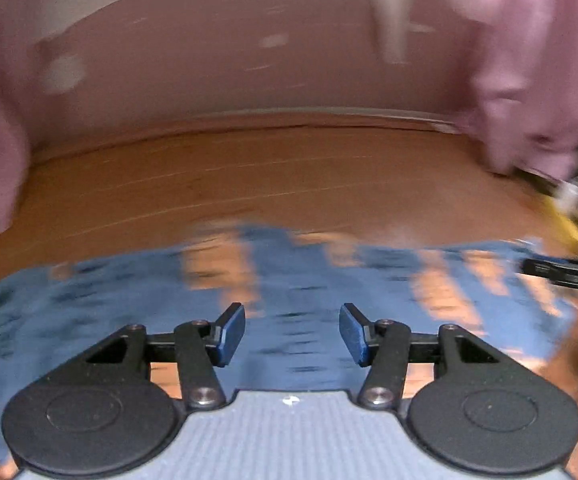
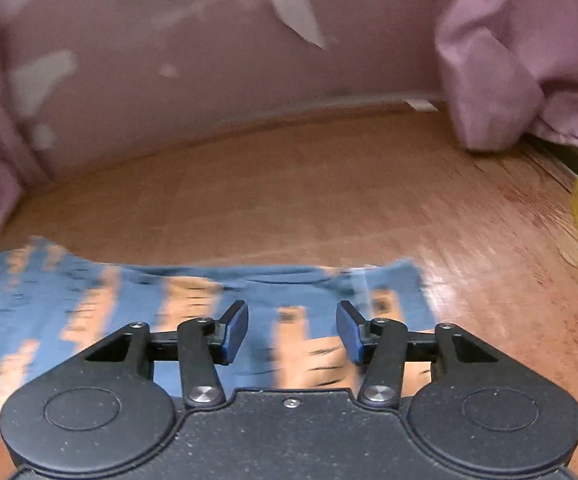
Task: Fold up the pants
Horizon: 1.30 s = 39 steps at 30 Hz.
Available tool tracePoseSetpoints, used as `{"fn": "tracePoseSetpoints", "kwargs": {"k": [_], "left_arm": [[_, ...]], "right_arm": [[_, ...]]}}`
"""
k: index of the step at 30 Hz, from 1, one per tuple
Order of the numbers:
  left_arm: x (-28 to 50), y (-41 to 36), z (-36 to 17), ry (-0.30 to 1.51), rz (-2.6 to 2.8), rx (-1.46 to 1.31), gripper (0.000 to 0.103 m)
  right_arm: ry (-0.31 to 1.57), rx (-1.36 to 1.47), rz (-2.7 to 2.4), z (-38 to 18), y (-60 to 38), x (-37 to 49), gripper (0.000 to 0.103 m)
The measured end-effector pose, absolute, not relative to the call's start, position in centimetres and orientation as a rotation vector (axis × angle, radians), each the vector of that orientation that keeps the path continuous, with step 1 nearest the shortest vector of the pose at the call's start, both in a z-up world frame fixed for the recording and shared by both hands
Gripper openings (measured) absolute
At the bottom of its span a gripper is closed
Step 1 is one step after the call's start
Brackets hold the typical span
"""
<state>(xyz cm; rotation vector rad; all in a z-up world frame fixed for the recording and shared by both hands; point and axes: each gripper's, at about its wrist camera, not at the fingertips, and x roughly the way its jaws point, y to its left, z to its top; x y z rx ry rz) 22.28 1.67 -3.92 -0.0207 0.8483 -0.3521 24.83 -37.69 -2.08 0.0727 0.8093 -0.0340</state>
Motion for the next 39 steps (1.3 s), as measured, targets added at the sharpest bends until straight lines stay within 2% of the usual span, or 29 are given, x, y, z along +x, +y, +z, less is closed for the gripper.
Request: {"fn": "tracePoseSetpoints", "kwargs": {"k": [2, 4, 7, 8, 10, 14, 18, 20, 21, 22, 24, 28, 33, 34, 39], "left_arm": [[22.9, 4.3, -5.2, 0.886, -0.284, -0.049, 0.058], [22.3, 6.8, -6.0, 0.873, -0.265, -0.064, 0.052], [20.7, 8.7, -6.0, 0.874, -0.271, -0.014, 0.055], [20.0, 9.0, -6.0, 0.871, -0.269, 0.025, 0.055], [18.9, 9.6, -6.0, 0.866, -0.276, 0.095, 0.064], [18.0, 10.0, -5.9, 0.841, -0.313, 0.144, 0.065], [18.7, 9.7, -6.4, 0.839, -0.315, 0.151, 0.066], [18.4, 10.2, -6.6, 0.832, -0.32, 0.142, 0.067], [18.3, 10.2, -6.7, 0.83, -0.323, 0.143, 0.068], [18.1, 10.3, -6.6, 0.828, -0.324, 0.144, 0.068], [18.0, 10.5, -6.7, 0.825, -0.329, 0.145, 0.069], [18.0, 10.8, -6.8, 0.825, -0.327, 0.142, 0.07], [17.7, 10.7, -6.7, 0.829, -0.322, 0.147, 0.072], [17.8, 10.7, -6.7, 0.834, -0.317, 0.148, 0.073], [18.1, 10.4, -6.3, 0.871, -0.294, 0.157, 0.076]], "right_arm": [[0.79, 0.1, -0.067, -2.2, -38.8, 25.3, 0.048], [0.778, 0.049, -0.138, -1.7, -38.0, 25.5, 0.049], [0.749, -0.053, -0.012, -0.5, -34.5, 26.3, 0.062], [0.753, -0.075, 0.068, -0.2, -32.7, 27.3, 0.062], [0.772, -0.065, 0.261, -0.1, -28.8, 29.9, 0.062], [0.887, 0.028, 0.62, -1.2, -19.7, 36.1, 0.062], [0.952, -0.042, 0.769, -2.8, -12.3, 40.3, 0.059], [0.985, -0.088, 0.786, -3.8, -10.4, 41.6, 0.051], [0.993, -0.11, 0.788, -4.2, -9.6, 41.8, 0.04], [0.994, -0.13, 0.787, -4.5, -9.1, 42.1, 0.025], [0.972, -0.157, 0.786, -4.7, -8.6, 42.3, 0.005], [0.883, -0.259, 0.741, -3.8, -7.7, 41.6, 0.004], [0.91, -0.265, 0.682, -4.6, -7.8, 42.7, 0.008], [0.902, -0.277, 0.66, -4.6, -8.0, 42.6, 0.018], [0.877, -0.219, 0.539, -0.1, -13.4, 39.0, 0.046]]}}
